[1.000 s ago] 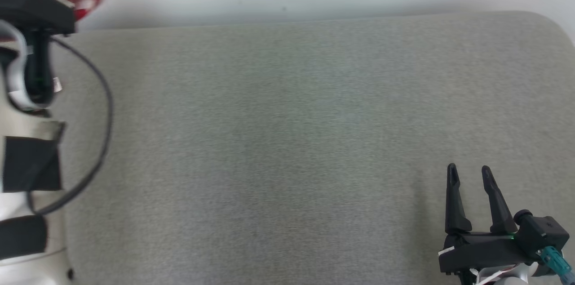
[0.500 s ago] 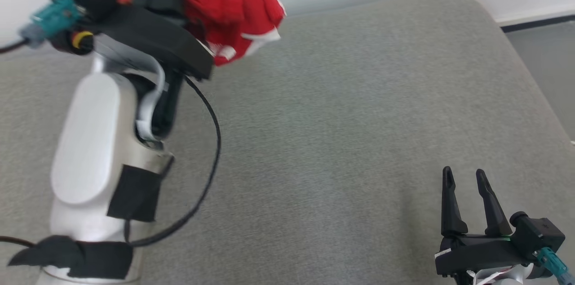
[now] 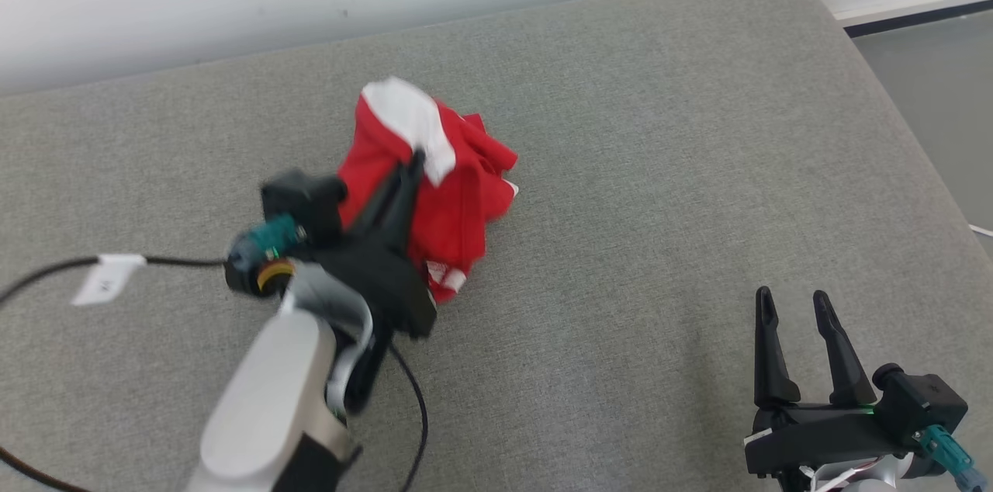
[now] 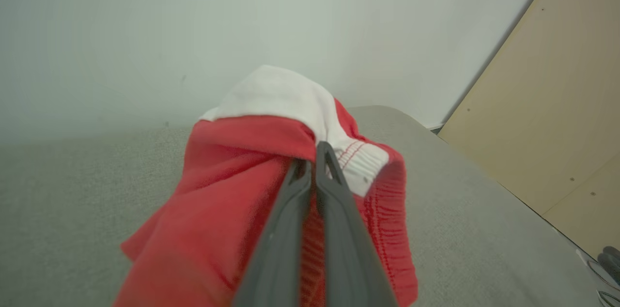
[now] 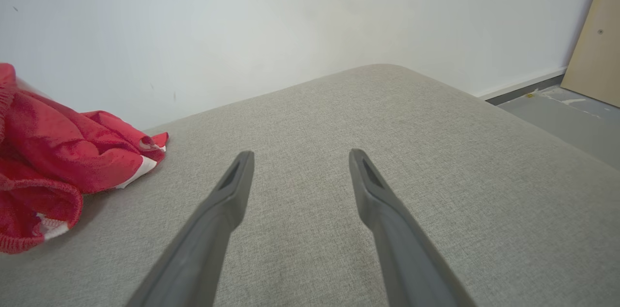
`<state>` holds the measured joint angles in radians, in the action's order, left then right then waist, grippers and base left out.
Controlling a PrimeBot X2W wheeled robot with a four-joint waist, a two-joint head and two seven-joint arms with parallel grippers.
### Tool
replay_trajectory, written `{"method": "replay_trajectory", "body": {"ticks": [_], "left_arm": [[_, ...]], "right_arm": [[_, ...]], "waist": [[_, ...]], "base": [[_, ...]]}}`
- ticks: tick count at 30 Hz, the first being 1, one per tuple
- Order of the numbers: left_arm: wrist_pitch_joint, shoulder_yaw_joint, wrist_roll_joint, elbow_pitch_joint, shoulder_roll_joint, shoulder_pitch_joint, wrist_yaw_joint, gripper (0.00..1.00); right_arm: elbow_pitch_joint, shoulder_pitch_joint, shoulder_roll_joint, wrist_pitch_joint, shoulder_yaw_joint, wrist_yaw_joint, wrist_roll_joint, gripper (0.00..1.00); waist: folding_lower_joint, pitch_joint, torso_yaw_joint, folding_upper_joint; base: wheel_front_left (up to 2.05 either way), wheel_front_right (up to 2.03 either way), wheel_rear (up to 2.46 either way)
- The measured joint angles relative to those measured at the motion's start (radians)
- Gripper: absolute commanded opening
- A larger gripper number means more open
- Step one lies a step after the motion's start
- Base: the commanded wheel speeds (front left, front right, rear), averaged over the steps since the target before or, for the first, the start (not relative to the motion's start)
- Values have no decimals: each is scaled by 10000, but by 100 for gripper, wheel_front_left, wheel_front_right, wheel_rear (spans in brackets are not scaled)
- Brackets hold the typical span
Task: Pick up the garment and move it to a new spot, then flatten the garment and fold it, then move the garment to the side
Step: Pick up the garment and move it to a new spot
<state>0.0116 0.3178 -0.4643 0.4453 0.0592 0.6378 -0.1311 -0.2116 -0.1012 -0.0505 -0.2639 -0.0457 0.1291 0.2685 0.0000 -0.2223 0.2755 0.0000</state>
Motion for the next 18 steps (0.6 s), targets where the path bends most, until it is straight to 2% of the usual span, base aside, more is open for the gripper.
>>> {"method": "replay_trajectory", "body": {"ticks": [9, 10, 11, 18], "left_arm": [[575, 807, -113, 1402, -29, -877, 0, 0], [685, 901, -42, 1494, -29, -873, 0, 40], [819, 972, 27, 1549, -35, -871, 0, 98], [1361, 1264, 353, 1202, -42, -540, 161, 100]], "right_arm": [[-17, -6, 2, -2, -40, 0, -151, 100], [-17, -1, 0, -2, -38, 0, -151, 100], [-15, 6, 2, -2, -36, 0, -151, 100], [-35, 255, 4, 0, -36, 0, -163, 100]], "waist": [[0, 128, -168, 0], [0, 151, -196, 0], [0, 175, -229, 0], [0, 406, -544, 0]], "base": [[0, 0, 0], [0, 0, 0], [0, 0, 0], [0, 0, 0]]}}
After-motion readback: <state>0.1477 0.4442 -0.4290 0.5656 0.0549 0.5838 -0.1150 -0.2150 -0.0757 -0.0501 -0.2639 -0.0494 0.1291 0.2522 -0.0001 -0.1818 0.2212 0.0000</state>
